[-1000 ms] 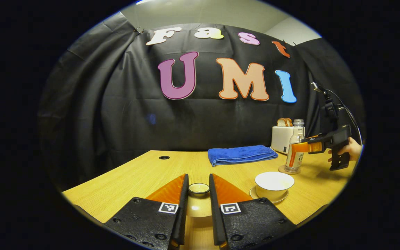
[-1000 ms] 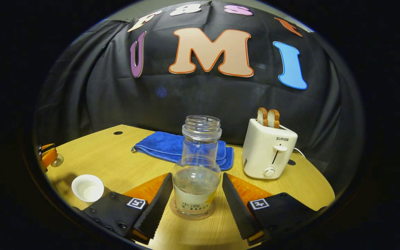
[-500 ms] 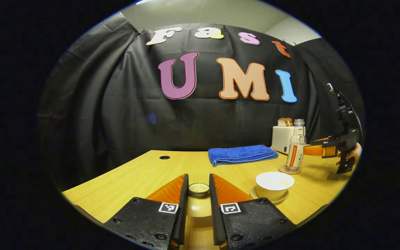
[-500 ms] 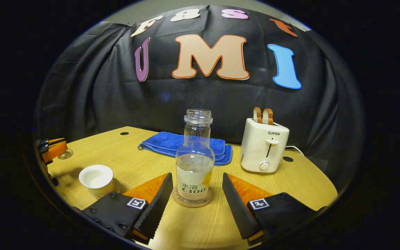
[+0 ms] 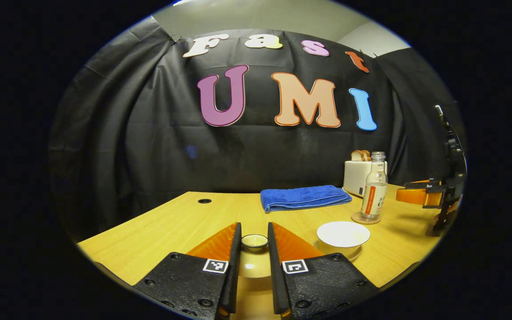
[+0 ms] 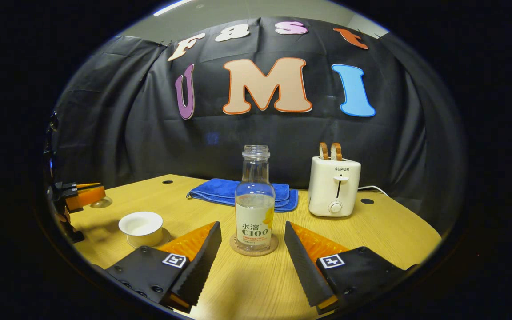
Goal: Open the teacup lid with one hand, grasp the water bottle and pour water into the teacup with the other hand; after pouring, place the water bottle on the coaster and then close the teacup lid.
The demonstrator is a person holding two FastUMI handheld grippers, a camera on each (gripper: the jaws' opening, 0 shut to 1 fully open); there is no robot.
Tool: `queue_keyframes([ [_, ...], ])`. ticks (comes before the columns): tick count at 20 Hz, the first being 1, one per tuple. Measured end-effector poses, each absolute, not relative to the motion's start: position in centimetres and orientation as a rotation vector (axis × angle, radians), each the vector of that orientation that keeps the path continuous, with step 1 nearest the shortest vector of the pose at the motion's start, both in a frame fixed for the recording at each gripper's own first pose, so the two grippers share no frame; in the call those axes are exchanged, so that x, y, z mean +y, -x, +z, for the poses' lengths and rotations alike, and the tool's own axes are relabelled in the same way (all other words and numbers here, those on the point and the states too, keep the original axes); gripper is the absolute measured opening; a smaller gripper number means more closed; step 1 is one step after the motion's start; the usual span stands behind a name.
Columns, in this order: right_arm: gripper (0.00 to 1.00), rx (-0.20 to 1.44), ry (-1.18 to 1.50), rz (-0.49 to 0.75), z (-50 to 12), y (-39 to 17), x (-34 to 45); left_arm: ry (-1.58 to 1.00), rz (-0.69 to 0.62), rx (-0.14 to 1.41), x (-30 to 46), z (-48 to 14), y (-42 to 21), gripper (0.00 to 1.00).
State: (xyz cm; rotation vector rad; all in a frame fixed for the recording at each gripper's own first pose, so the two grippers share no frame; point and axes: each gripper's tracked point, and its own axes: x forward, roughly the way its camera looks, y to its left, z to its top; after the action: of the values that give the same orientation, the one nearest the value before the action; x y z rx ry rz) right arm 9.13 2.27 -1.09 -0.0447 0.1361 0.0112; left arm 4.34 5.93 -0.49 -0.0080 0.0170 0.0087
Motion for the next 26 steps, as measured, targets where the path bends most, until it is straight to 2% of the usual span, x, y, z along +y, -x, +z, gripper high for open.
queue_keyframes([
  [17,0.92,0.065,-0.025,-0.019,-0.7,-5.6,-0.4,0.007,-0.122,0.018,-4.7,-0.4,-8.6,0.3],
  [18,0.96,0.063,-0.025,-0.02,-0.7,-5.6,-0.4,0.007,-0.125,0.019,-5.1,-0.4,-8.8,0.3],
  [19,0.92,0.059,-0.022,-0.021,-0.6,-5.5,-0.5,0.006,-0.131,0.021,-5.4,-0.5,-9.0,0.3],
  [26,0.92,0.035,-0.008,-0.017,-0.4,-4.8,-0.2,-0.001,-0.147,0.035,-6.3,-0.6,-9.8,0.3],
])
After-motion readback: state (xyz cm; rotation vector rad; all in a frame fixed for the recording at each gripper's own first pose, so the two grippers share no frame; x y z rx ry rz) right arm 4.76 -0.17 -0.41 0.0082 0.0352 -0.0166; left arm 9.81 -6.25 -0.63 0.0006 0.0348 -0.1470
